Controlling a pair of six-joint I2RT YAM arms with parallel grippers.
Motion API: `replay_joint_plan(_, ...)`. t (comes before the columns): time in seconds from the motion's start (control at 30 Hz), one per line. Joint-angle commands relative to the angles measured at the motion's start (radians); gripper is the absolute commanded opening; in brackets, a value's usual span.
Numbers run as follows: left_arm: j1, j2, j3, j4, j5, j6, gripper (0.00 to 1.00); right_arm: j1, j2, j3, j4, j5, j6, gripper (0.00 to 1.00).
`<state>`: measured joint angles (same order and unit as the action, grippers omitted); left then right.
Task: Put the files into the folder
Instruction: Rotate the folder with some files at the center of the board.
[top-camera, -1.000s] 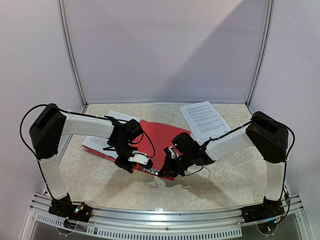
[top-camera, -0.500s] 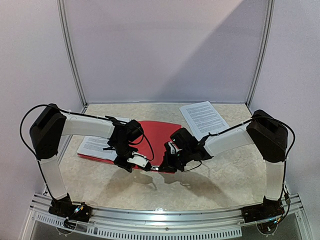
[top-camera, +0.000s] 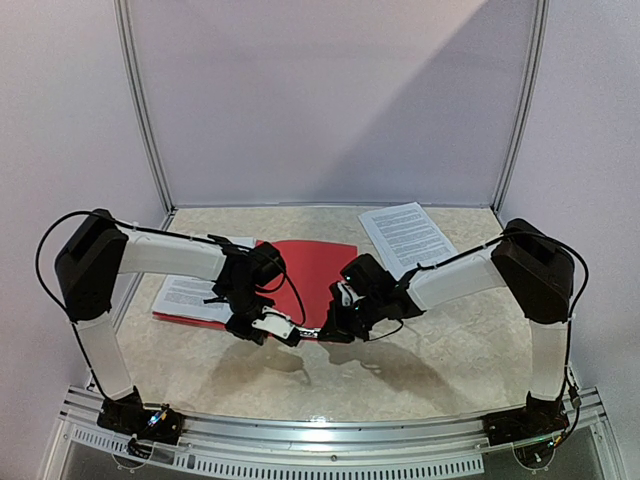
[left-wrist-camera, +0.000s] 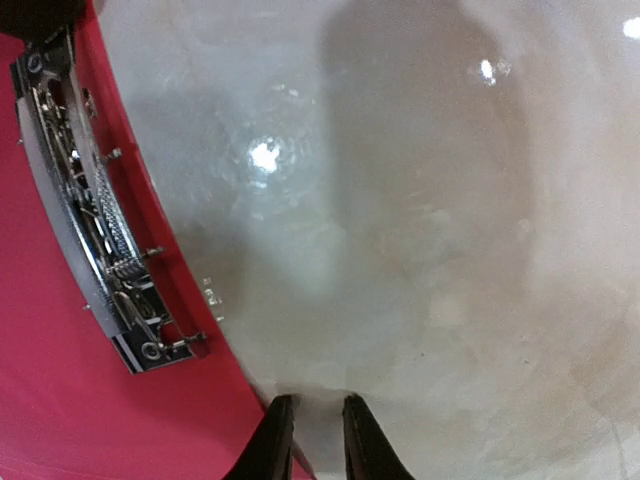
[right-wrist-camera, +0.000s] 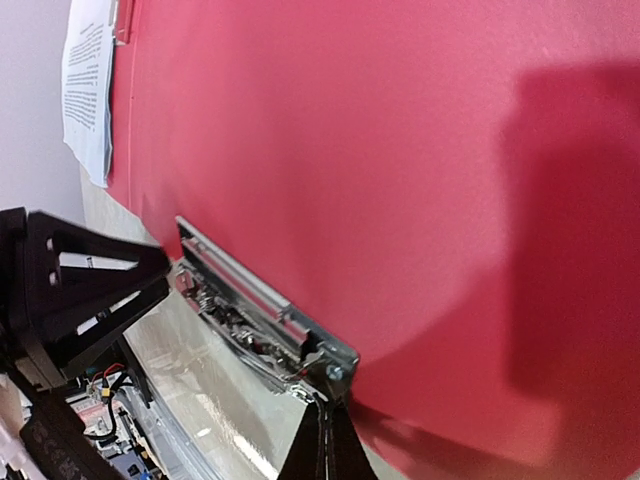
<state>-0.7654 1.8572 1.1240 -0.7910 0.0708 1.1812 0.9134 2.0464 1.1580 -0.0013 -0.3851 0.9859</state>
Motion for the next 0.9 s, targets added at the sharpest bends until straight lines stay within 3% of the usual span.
replay_joint_plan(0.0, -0.014, 0.068, -0.116, -0.041, -0.016, 0.018, 0.14, -0.031, 0.115, -0.036, -0.111, 0.086, 0.013, 0.01)
replay_joint_plan(0.13, -0.023, 0.094, -0.096, -0.062, -0.028, 0.022, 0.04, -0.040, 0.129, -0.035, -0.154, 0.124, 0.001, 0.00)
replay_joint_plan(0.4, -0.024, 0.122, -0.068, -0.090, -0.036, 0.038, 0.06, -0.056, 0.085, -0.025, -0.195, 0.165, -0.015, 0.00)
replay_joint_plan(0.57, 0.010, 0.078, -0.008, -0.132, 0.042, 0.003, 0.09, -0.055, 0.081, -0.004, -0.179, 0.059, -0.036, 0.00)
replay_joint_plan(0.63, 0.041, 0.053, 0.065, -0.158, 0.116, -0.038, 0.14, -0.054, 0.080, -0.046, -0.115, 0.023, -0.010, 0.01)
replay_joint_plan(0.77, 0.069, 0.035, 0.124, -0.058, 0.179, -0.127, 0.42, -0.055, 0.074, -0.057, -0.092, 0.017, 0.010, 0.01)
replay_joint_plan(0.87, 0.067, 0.063, 0.119, 0.024, 0.165, -0.157, 0.51, -0.055, 0.075, -0.048, -0.096, 0.016, 0.007, 0.00)
